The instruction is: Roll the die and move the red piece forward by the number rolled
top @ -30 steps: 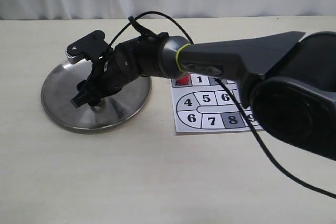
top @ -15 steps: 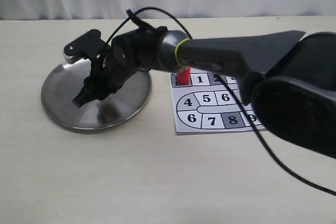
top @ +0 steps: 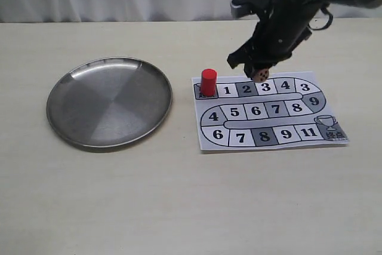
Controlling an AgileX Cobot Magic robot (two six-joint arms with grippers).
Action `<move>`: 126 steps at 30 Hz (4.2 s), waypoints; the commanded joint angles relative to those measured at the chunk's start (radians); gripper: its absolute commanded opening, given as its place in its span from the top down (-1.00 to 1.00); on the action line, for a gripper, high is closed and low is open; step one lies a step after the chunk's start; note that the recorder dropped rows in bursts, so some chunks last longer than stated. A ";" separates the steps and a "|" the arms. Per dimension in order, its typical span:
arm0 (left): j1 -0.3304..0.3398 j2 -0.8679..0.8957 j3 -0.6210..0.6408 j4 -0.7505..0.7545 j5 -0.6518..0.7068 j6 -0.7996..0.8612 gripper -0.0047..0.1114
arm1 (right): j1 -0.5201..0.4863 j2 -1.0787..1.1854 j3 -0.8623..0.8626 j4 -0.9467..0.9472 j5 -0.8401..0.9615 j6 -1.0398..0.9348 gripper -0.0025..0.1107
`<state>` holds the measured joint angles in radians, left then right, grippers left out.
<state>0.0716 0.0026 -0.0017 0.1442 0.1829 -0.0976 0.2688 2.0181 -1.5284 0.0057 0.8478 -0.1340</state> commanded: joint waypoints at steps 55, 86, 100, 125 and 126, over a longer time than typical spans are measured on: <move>0.003 -0.003 0.002 0.000 -0.009 -0.001 0.92 | -0.053 -0.194 0.495 -0.169 -0.059 0.202 0.88; 0.003 -0.003 0.002 0.000 -0.009 -0.001 0.92 | -0.150 -0.264 0.425 0.296 -0.224 -0.091 0.88; 0.003 -0.003 0.002 0.000 -0.009 -0.001 0.92 | 0.058 -0.112 0.302 0.468 -0.561 -0.334 -0.05; 0.003 -0.003 0.002 0.000 -0.009 -0.001 0.92 | 0.106 0.167 0.132 0.454 -0.665 -0.385 0.55; 0.003 -0.003 0.002 0.000 -0.009 -0.001 0.92 | 0.109 0.167 0.132 0.454 -0.667 -0.382 0.71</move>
<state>0.0716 0.0026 -0.0017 0.1442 0.1829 -0.0976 0.3653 2.1865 -1.3906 0.4657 0.1944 -0.5089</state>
